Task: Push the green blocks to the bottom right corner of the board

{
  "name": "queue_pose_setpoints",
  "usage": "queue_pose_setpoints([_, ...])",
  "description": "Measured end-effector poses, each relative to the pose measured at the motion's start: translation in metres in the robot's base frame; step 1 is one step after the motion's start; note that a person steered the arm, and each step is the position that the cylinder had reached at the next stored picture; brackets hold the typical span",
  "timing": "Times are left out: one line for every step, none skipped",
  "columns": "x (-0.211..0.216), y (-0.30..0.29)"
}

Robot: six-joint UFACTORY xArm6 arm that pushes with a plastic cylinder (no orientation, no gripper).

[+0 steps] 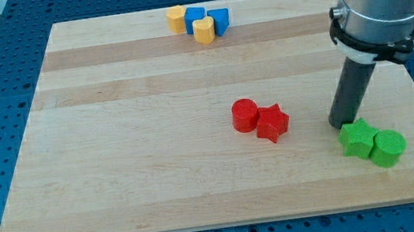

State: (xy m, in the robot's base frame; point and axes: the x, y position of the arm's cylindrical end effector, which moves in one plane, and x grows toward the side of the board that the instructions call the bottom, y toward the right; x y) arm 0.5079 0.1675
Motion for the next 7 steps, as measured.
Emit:
queue_pose_setpoints([0.0,-0.003])
queue_pose_setpoints([0.002,-0.008])
queue_pose_setpoints([0.009,-0.008])
queue_pose_setpoints([0.012,-0.009])
queue_pose_setpoints([0.001,-0.014])
queue_pose_setpoints([-0.028,-0.018])
queue_pose_setpoints([-0.049,-0.046])
